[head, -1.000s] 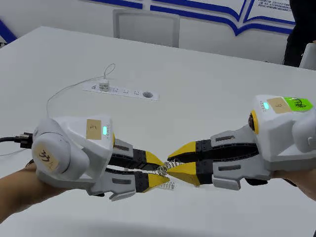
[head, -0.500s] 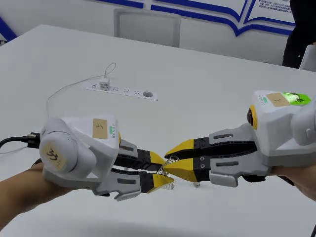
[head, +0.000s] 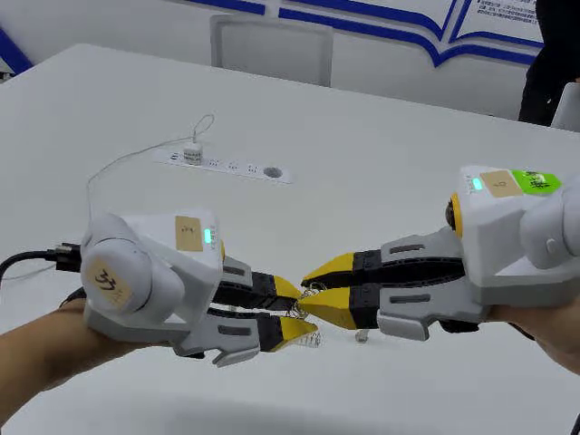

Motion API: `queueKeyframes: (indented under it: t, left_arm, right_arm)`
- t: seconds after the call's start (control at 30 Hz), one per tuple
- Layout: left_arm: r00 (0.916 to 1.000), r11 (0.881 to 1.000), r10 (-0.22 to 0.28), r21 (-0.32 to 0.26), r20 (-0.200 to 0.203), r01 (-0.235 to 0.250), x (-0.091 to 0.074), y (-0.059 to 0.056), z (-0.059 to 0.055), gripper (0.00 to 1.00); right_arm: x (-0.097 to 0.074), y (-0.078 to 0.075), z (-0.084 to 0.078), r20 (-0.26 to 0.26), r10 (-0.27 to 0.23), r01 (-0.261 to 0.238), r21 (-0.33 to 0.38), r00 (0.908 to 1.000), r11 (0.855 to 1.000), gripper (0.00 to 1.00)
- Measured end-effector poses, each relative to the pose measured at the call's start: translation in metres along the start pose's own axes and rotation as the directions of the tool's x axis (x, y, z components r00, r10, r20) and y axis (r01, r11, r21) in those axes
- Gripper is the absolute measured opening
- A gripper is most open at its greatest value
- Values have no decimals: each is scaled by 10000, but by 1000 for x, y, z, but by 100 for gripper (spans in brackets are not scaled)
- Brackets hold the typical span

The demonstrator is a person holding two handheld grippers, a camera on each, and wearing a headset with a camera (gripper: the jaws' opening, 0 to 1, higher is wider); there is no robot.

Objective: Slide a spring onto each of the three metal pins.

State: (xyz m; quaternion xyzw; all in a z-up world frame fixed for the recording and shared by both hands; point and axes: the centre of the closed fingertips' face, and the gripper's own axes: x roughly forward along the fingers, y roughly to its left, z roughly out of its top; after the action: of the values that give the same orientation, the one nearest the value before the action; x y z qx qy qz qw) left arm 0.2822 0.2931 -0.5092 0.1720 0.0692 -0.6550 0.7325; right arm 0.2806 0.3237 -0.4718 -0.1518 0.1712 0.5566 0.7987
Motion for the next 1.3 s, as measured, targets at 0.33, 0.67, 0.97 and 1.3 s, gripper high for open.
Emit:
queueKeyframes:
  t: [0.33,0.67,0.97,1.3]
  left_arm:
    - [9975,9968,672,-429,-196,-680,-12,17,-12,28]
    - [9859,9779,1661,-1249,-224,-1676,-43,42,-23,40]
    - [9687,9526,2467,-1773,-260,-2474,-64,59,-31,44]
    - [9630,9361,2592,-2261,-737,-2693,-73,61,-49,54]
  right_arm:
    - [-14,-24,6,212,-818,810,354,9964,9961,10]
    - [-42,-67,-24,-660,-2326,2384,999,9703,9660,10]
    - [-54,-99,-74,-1992,-3440,3804,1886,9176,9054,10]
    - [-50,-114,-118,-2899,-3677,4366,2265,8836,8707,10]
